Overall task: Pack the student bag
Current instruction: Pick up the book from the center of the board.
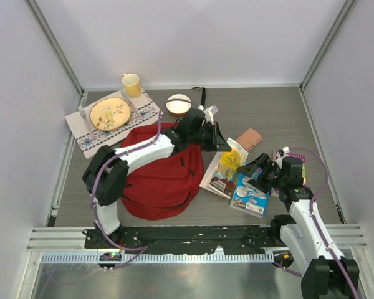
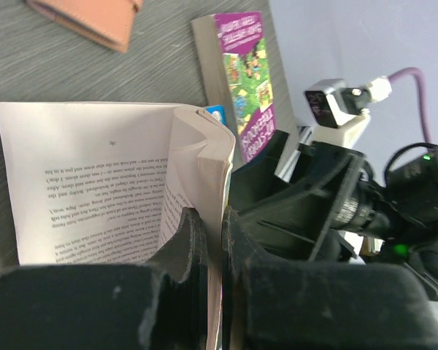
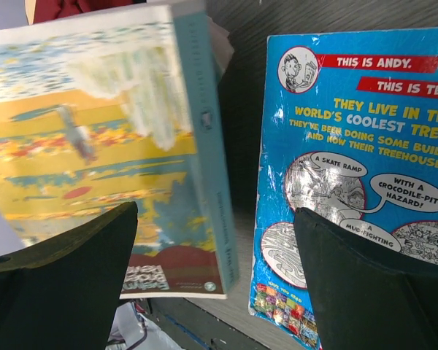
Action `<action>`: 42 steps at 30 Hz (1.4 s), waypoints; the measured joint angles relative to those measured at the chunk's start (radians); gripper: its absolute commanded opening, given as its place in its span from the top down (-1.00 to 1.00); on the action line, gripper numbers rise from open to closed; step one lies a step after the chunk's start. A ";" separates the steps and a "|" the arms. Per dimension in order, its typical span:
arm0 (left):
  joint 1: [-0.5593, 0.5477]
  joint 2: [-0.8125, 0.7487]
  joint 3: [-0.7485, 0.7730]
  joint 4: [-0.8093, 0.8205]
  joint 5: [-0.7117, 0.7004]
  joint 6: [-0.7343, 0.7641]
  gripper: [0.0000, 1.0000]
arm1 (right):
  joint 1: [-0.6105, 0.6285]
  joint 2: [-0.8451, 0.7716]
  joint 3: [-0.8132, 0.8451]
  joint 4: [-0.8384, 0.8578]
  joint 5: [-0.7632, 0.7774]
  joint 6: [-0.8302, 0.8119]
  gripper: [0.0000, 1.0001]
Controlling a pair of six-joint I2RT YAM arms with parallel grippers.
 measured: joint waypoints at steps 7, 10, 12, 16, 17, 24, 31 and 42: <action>0.000 -0.115 0.040 -0.060 0.019 0.014 1.00 | 0.000 -0.046 0.047 -0.027 0.029 0.000 -0.87; 0.000 -0.134 0.040 -0.049 0.055 0.003 1.00 | 0.000 -0.105 0.098 -0.060 0.063 -0.001 -0.86; 0.000 -0.131 0.040 -0.036 0.084 -0.013 1.00 | 0.000 -0.142 0.140 -0.083 0.095 -0.005 -0.86; -0.003 -0.090 0.040 0.027 0.144 -0.058 1.00 | 0.000 -0.196 0.186 -0.132 0.162 -0.016 -0.87; -0.005 -0.076 0.039 0.048 0.153 -0.071 1.00 | 0.000 -0.206 0.189 -0.145 0.173 -0.018 -0.87; -0.015 0.068 0.022 0.186 0.187 -0.142 1.00 | 0.000 -0.205 0.160 -0.222 0.199 -0.020 -0.87; -0.014 0.153 -0.013 0.242 0.184 -0.159 1.00 | 0.000 -0.183 0.122 -0.267 0.210 -0.039 -0.87; -0.010 0.246 -0.009 0.218 0.146 -0.108 0.77 | 0.000 -0.065 0.009 -0.184 0.174 -0.041 -0.80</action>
